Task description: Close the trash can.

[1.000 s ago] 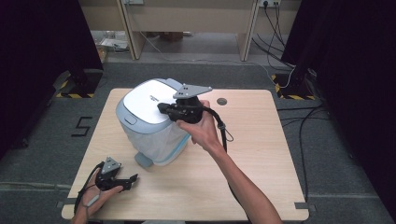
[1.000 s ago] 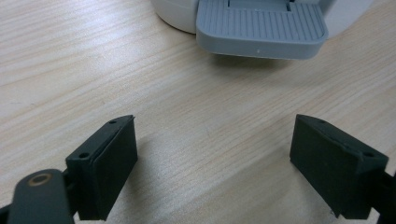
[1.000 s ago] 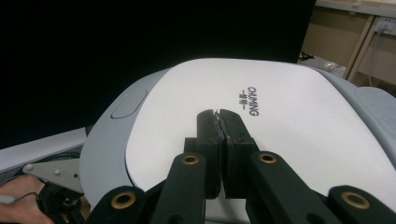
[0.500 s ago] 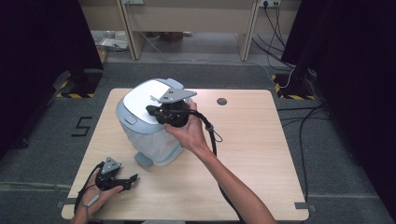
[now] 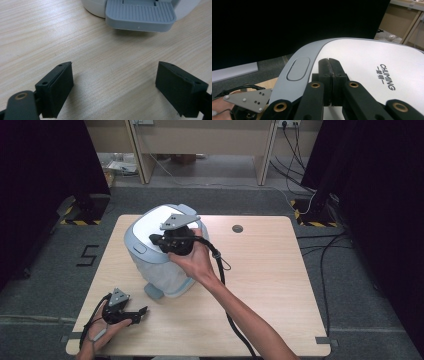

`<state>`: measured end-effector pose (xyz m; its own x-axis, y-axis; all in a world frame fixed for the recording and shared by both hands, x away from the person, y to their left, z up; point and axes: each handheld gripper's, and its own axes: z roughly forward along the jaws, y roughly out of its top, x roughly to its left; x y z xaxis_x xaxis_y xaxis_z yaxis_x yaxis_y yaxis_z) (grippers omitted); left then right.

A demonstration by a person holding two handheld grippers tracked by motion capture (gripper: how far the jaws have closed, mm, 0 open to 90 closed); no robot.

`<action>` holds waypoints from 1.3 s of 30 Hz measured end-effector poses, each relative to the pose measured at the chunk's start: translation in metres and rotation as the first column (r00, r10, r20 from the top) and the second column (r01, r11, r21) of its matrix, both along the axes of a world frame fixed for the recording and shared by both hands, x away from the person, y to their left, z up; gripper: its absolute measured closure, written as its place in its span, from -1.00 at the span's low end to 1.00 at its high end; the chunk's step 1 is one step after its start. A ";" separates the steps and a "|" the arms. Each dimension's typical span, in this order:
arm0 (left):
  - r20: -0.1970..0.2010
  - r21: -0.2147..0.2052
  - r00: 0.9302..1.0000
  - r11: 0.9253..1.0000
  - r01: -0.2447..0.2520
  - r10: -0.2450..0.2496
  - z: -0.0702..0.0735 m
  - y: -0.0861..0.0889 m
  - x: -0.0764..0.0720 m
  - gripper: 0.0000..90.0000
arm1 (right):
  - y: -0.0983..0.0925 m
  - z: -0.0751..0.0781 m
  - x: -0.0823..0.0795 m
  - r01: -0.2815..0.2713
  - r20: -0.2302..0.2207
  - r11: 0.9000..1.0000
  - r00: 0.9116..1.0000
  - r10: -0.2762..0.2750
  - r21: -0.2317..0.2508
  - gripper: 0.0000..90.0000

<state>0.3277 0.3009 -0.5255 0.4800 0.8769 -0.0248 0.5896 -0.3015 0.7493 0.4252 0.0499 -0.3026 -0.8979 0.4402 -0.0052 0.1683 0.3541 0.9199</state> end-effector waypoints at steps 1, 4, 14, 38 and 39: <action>-0.001 0.004 1.000 1.000 0.003 -0.003 0.000 0.000 0.000 -0.70 | -0.003 0.001 0.000 0.006 -0.005 1.000 1.000 -0.006 0.008 0.80; 0.000 0.000 1.000 1.000 0.000 0.000 0.000 0.000 0.000 -0.70 | -0.018 0.001 0.001 0.022 -0.028 0.997 0.999 -0.020 0.075 0.73; 0.000 0.000 1.000 1.000 0.000 0.000 0.000 0.000 0.000 -0.70 | -0.080 0.008 0.004 0.172 -0.008 0.980 0.985 -0.172 0.096 0.22; 0.001 0.002 1.000 1.000 0.001 -0.001 0.000 0.000 0.000 -0.70 | -0.204 -0.060 -0.003 0.452 -0.093 0.891 0.890 -0.447 0.041 -0.46; 0.001 0.002 1.000 1.000 0.001 -0.001 0.000 0.000 0.000 -0.70 | -0.207 -0.063 -0.005 0.459 -0.094 0.888 0.886 -0.454 0.037 -0.47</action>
